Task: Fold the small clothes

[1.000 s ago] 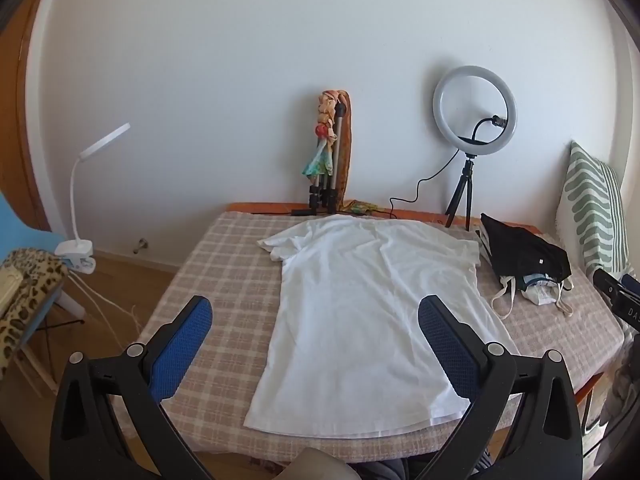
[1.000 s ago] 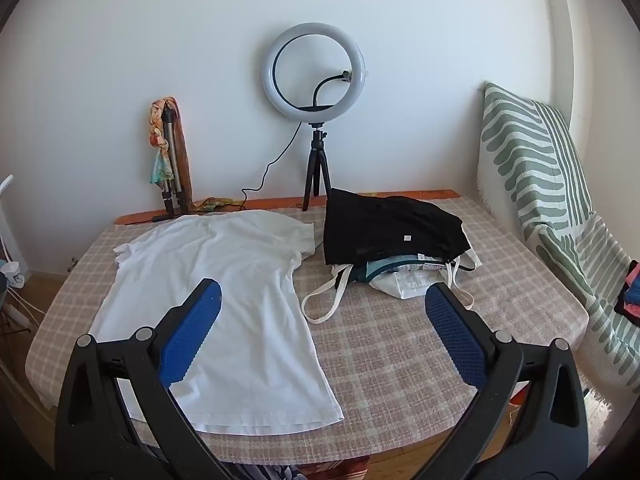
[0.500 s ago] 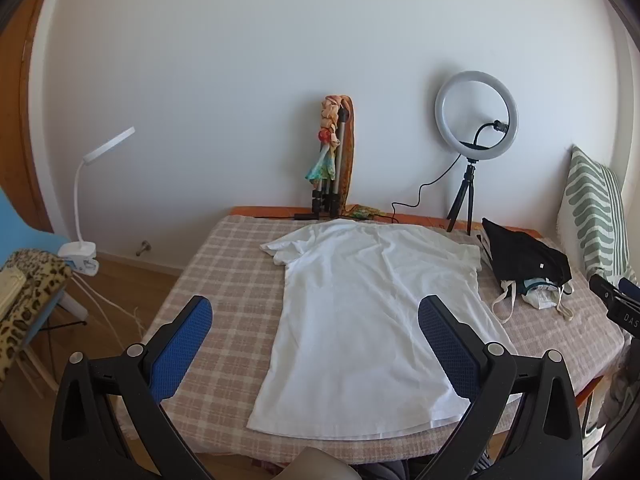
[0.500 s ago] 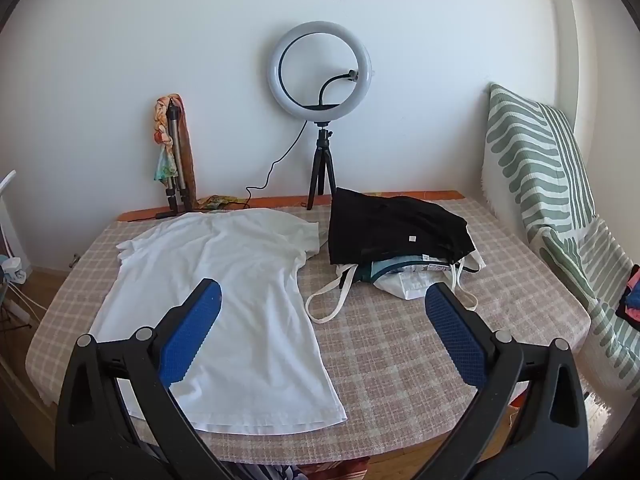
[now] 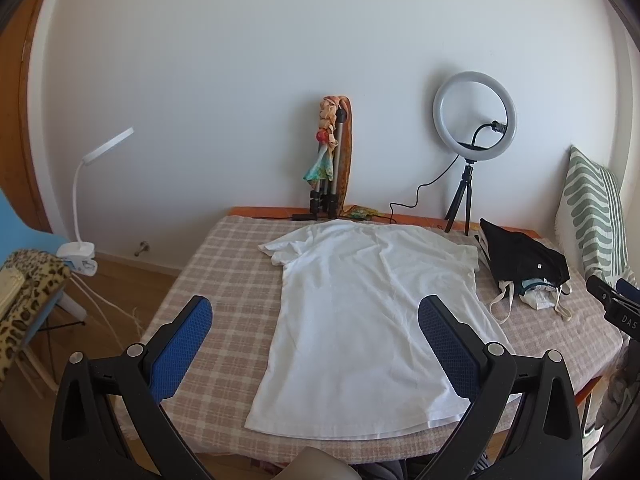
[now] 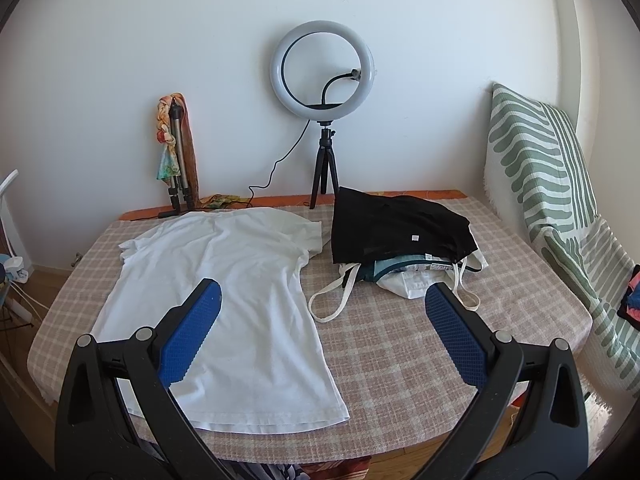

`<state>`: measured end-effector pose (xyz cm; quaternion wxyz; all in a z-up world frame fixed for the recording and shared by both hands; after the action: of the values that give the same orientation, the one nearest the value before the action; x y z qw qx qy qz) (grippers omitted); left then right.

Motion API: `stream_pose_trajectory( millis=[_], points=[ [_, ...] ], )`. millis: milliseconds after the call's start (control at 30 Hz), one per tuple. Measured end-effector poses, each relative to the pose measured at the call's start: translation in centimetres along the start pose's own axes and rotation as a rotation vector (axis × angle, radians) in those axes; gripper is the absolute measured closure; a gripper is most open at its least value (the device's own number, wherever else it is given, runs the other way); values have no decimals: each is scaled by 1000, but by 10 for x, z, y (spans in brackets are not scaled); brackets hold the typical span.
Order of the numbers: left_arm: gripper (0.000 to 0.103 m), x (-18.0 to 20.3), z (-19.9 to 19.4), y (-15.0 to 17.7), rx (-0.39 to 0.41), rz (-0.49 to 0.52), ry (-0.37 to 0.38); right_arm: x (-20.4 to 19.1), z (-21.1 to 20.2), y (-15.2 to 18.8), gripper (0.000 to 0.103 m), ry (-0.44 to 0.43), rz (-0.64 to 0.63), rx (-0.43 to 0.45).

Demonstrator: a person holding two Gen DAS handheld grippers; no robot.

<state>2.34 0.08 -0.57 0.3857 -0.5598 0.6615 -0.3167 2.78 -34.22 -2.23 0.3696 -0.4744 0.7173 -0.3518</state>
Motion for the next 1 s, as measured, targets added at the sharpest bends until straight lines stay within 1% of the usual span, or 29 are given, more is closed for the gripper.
stream_pose_trajectory(
  millis=[300, 1000],
  points=[
    [0, 5, -1, 0, -2, 2, -4, -3, 1, 1, 0, -2, 3, -11],
    [0, 5, -1, 0, 0, -1, 0, -5, 1, 3, 0, -2, 4, -10]
  ],
)
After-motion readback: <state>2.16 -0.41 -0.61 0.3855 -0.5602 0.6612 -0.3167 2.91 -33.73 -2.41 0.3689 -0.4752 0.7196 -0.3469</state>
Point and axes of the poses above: each gripper's, at about its wrist camera, not at the fingertips, and z roughly the way its jaws point, x to its right, y to its underside, the point moved 3 cm from there along z, roughly the way its jaws point, and after that the axes turned 15 degrees about z, right-handed, at the moved point
